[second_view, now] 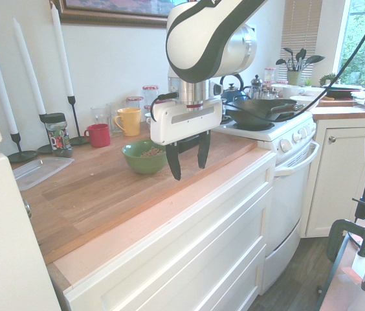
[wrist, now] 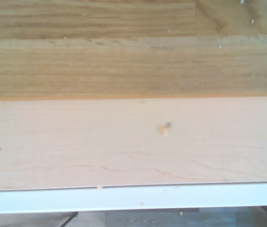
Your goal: Pour the cereal into the box
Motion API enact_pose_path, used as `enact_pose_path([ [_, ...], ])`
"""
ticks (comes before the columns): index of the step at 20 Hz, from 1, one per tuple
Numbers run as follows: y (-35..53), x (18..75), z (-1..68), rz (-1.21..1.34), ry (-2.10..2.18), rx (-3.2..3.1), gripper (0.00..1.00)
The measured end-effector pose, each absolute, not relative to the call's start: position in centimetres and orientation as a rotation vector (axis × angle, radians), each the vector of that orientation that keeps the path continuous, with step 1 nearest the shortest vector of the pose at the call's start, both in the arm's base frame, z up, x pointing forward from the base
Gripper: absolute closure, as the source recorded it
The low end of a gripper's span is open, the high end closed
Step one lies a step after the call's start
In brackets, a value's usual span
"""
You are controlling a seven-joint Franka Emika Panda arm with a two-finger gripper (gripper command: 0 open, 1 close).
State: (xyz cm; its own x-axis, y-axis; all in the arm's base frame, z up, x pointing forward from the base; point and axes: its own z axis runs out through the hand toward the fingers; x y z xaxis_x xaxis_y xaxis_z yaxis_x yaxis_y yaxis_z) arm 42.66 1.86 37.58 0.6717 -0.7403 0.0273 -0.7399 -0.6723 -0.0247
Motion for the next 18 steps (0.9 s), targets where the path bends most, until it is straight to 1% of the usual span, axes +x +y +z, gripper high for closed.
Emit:
enact_pose_path([
  [4, 1.8, 42.9, 37.9, -0.080, 1.258, -2.856, 0.00],
  [7, 2.0, 44.1, 39.2, -0.132, 1.242, -2.849, 0.00],
  [11, 2.4, 48.1, 41.1, -0.190, 1.212, -2.852, 0.00],
  [18, 4.2, 56.2, 41.0, -0.234, 1.160, -2.954, 0.00],
])
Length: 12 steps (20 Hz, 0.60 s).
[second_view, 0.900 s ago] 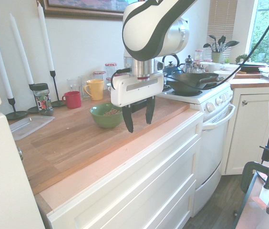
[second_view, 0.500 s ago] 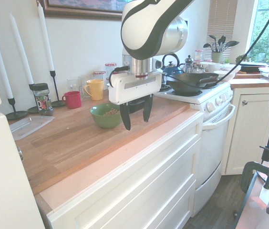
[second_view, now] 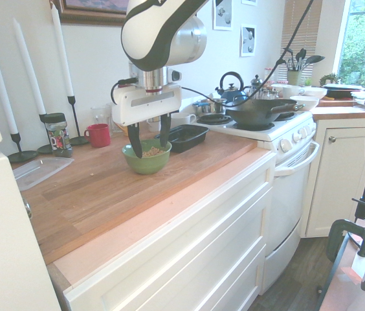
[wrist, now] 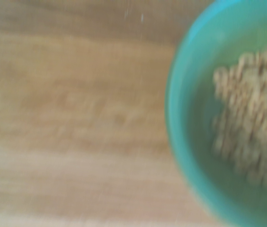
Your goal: Pour the cereal into the box
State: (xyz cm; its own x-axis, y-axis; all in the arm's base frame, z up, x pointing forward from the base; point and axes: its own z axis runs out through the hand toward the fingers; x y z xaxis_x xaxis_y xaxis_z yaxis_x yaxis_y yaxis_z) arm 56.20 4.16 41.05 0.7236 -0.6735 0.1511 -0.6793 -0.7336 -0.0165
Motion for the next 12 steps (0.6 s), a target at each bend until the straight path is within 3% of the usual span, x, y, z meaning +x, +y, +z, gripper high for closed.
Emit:
enact_pose_path([
  [12, 8.8, 61.0, 37.1, 0.294, -0.901, 2.577, 0.00],
])
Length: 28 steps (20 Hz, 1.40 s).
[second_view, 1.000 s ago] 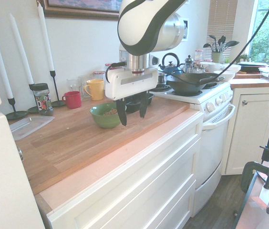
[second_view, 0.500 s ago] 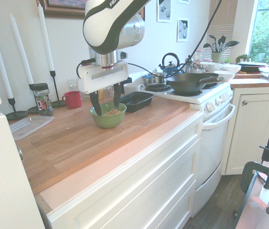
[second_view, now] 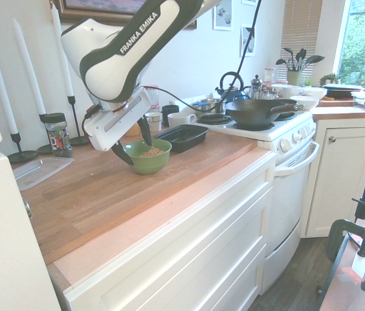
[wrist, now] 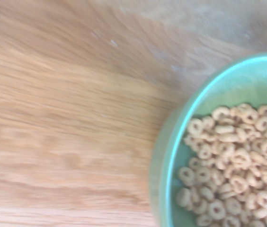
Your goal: Pour the cereal into the box
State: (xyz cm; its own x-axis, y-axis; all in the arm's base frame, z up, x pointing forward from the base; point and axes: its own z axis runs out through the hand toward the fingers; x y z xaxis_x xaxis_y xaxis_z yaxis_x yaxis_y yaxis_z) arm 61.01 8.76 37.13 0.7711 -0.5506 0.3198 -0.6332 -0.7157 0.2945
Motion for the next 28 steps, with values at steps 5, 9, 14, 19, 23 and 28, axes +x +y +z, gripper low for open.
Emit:
enact_pose_path([
  [5, 9.3, 61.8, 34.6, 0.287, -0.814, 2.518, 1.00],
  [9, 9.1, 62.2, 32.8, 0.276, -0.785, 2.496, 1.00],
  [14, 9.0, 62.4, 31.9, 0.272, -0.779, 2.492, 1.00],
  [19, 9.1, 62.4, 31.6, 0.267, -0.775, 2.491, 1.00],
  [23, 9.1, 62.2, 31.2, 0.260, -0.773, 2.490, 1.00],
  [28, 8.8, 61.9, 30.7, 0.247, -0.775, 2.485, 1.00],
])
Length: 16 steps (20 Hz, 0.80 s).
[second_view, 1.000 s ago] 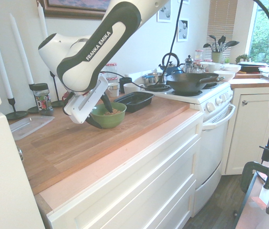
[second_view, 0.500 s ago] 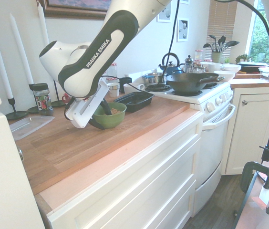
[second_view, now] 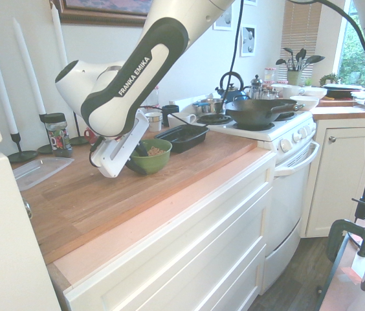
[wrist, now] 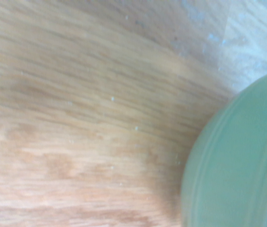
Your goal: Pour the cereal into the box
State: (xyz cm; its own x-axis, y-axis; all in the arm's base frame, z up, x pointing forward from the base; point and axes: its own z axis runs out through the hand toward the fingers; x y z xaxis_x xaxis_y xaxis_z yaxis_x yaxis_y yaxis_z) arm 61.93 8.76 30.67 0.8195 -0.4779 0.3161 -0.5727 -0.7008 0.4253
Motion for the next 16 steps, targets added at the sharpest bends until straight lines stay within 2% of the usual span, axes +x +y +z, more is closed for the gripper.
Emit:
enact_pose_path([
  [16, 8.09, 62.08, 30.82, 0.241, -0.829, 2.501, 1.00],
])
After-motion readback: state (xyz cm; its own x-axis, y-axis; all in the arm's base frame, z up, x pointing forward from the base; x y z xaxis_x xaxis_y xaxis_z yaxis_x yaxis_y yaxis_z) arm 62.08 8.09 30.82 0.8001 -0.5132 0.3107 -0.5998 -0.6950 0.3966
